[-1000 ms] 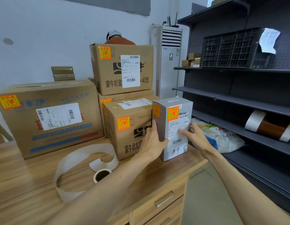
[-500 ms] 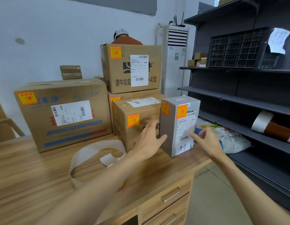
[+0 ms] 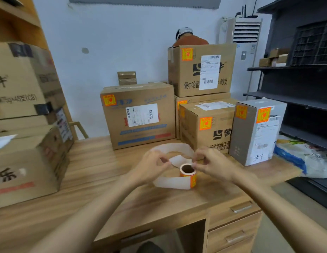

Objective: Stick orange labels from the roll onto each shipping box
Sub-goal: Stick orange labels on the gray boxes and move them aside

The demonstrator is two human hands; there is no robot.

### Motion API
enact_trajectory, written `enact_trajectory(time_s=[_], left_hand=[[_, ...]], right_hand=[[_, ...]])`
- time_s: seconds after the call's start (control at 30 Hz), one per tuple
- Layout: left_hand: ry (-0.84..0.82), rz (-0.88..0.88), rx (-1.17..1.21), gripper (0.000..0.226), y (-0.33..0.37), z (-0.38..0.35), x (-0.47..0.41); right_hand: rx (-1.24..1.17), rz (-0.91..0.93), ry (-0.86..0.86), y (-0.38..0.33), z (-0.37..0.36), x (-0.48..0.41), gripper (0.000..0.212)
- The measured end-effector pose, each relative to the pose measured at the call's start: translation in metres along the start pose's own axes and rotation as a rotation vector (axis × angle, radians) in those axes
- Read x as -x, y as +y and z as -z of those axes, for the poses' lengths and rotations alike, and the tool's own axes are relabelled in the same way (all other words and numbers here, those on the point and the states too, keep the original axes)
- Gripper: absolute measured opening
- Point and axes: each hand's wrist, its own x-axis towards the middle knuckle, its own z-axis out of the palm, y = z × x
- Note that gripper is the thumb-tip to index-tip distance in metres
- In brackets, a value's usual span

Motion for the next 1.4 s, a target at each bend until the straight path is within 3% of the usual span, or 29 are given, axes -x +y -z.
enact_trajectory(time_s=[0.2, 0.43, 0.63, 0.73, 0.83, 1.07, 1.23, 1.4], left_hand=[[-0.023, -0.046, -0.128, 0.016, -0.021, -0.018, 0.034], [0.056, 0.077, 0.056, 0.011, -0.053, -0.015, 0.039], [0.0, 0.12, 0.03, 0.043, -0.066, 0.014, 0.061], [0.071, 0.141, -0.029, 0.047, -0.086, 0.056, 0.086], [0.198, 0.19, -0.102, 0.04, -0.113, 0.109, 0.121], [0.531, 0.298, -0.308, 0.029, -0.155, 0.249, 0.221], [0.826, 0.506, -0.378, 0.031, -0.191, 0.326, 0.299], [0.794, 0.758, -0.224, 0.053, -0.234, 0.345, 0.348]], right_hand=[[0.069, -0.047, -0.097, -0.027, -0.024, 0.003, 0.015], [0.223, -0.034, -0.039, -0.051, -0.046, 0.005, 0.009], [0.432, -0.074, -0.038, -0.081, -0.058, -0.002, 0.021], [0.495, -0.047, 0.043, -0.104, -0.057, -0.023, 0.029], [0.335, 0.043, 0.145, -0.148, -0.067, -0.053, 0.027], [0.045, 0.248, 0.096, -0.297, -0.103, -0.107, 0.029], [-0.187, 0.381, 0.008, -0.399, -0.124, -0.132, 0.031], [-0.315, 0.453, -0.04, -0.474, -0.141, -0.147, 0.053]])
